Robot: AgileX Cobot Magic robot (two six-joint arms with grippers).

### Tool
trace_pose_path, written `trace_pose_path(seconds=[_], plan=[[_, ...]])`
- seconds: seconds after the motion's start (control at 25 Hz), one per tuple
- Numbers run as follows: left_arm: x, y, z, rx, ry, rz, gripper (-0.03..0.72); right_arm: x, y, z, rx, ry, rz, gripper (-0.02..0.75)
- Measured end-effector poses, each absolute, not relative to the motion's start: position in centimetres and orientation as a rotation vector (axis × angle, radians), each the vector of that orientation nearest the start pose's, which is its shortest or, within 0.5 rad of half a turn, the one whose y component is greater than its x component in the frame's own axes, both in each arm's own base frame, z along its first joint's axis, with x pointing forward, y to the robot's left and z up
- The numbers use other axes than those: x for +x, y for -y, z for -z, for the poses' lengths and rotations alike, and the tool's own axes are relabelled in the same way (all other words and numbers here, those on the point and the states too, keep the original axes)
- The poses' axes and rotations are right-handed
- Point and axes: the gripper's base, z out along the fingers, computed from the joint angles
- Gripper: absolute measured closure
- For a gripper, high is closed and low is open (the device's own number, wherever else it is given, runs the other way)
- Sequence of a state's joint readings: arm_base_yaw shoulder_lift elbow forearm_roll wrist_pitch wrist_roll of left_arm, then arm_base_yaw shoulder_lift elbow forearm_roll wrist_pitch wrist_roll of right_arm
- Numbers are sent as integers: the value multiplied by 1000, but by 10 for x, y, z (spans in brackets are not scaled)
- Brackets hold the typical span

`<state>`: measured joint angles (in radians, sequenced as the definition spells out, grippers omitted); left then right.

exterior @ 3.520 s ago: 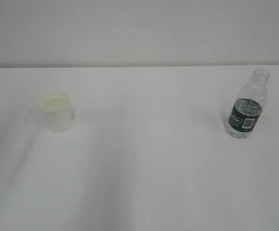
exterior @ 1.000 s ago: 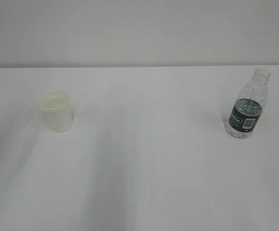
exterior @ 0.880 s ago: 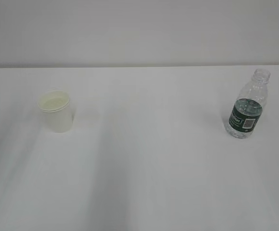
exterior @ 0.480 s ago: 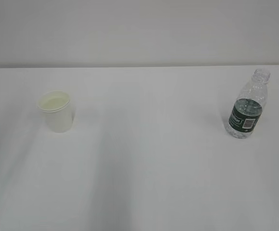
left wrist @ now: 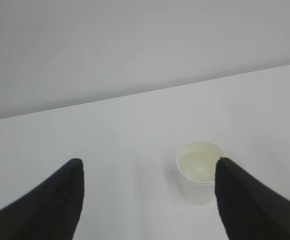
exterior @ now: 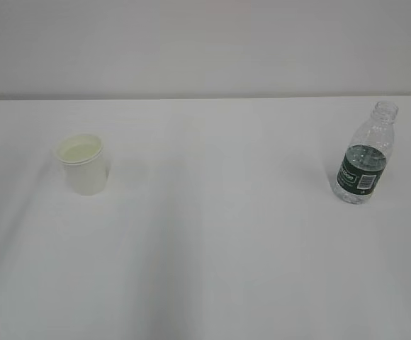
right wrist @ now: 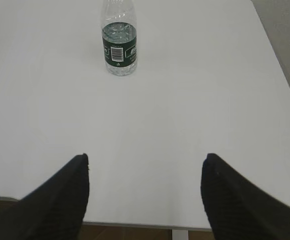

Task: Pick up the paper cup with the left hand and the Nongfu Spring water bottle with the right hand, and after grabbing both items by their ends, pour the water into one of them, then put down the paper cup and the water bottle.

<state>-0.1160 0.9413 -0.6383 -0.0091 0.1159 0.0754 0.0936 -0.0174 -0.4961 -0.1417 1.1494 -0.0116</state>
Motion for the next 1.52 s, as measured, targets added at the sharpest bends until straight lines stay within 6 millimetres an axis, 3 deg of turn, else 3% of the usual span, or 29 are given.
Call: trace_pose_path(seconds=[1.16,1.52], plan=[[143,21,-315,141,-2104,127,101,-10,13,-270,-96,-2109,124,217],[122,13,-313,82,-2179,78,101,-10,13,-270,-96,-2107,124,218]])
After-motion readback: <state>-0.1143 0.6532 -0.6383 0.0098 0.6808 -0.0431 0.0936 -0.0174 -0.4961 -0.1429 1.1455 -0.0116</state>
